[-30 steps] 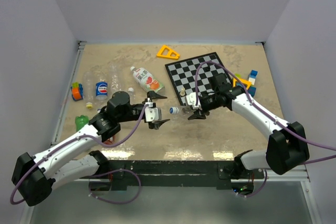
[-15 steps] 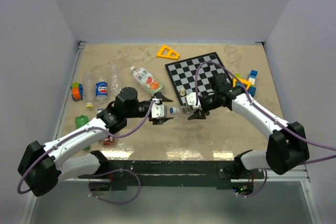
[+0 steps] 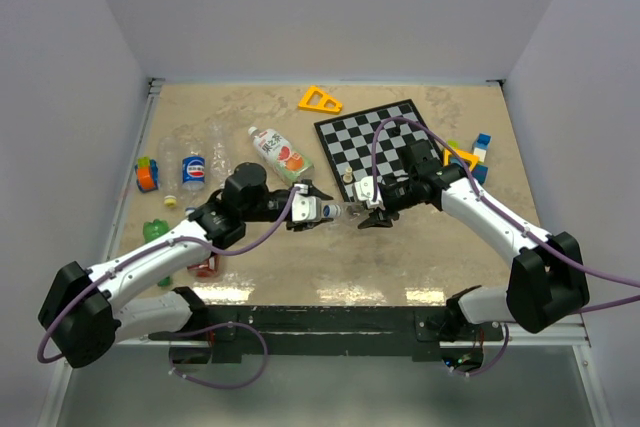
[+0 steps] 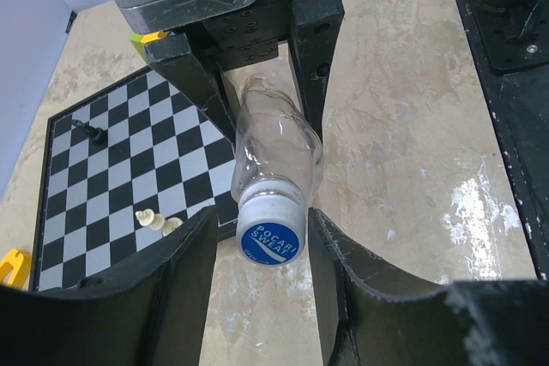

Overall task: Unscrew the bottle caps
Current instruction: Unscrew the bottle cap from the plastic bottle, then place the bottle cap at the center of the board.

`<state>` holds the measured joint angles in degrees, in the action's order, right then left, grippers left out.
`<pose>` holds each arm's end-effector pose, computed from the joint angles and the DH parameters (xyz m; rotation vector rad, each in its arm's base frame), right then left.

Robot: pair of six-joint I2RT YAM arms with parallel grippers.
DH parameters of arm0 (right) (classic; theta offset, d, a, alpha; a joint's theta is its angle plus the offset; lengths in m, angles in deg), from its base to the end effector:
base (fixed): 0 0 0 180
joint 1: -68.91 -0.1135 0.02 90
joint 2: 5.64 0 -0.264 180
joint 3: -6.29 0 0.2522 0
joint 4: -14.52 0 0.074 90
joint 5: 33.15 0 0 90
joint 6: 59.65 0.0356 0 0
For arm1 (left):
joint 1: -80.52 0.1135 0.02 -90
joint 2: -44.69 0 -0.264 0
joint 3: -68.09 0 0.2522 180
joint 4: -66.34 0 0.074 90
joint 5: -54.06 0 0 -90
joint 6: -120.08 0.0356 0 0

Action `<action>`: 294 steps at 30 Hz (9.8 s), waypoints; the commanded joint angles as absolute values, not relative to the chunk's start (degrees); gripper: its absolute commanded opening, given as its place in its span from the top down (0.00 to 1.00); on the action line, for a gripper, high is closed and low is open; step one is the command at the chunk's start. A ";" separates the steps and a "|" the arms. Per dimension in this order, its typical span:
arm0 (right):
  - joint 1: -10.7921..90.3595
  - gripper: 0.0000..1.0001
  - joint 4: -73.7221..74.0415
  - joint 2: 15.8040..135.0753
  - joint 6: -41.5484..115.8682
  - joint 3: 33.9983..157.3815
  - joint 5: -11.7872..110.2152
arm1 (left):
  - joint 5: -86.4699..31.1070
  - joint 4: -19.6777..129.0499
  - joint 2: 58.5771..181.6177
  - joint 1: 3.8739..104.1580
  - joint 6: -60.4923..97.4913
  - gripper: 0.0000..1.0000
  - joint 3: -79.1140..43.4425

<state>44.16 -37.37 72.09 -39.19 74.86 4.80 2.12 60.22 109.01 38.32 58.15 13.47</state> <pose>0.2237 0.1341 0.2474 -1.8283 1.3123 0.7884 0.1722 -0.1858 0.2811 1.4176 1.2001 -0.7823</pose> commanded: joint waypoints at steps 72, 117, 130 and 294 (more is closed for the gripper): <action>44.04 1.00 -36.95 70.74 -40.14 74.20 3.42 | -15.73 41.68 106.39 42.28 -6.48 1.00 3.62; 44.04 1.00 -36.77 70.74 -39.97 74.11 3.77 | -11.07 44.24 108.50 44.83 -5.43 0.96 3.97; 44.04 1.00 -36.77 70.91 -39.97 74.11 3.77 | -6.85 43.88 110.17 44.83 -3.50 0.32 2.66; 43.95 1.00 -35.98 70.38 -39.35 74.02 5.00 | -41.22 23.23 187.34 69.79 19.36 0.78 -74.25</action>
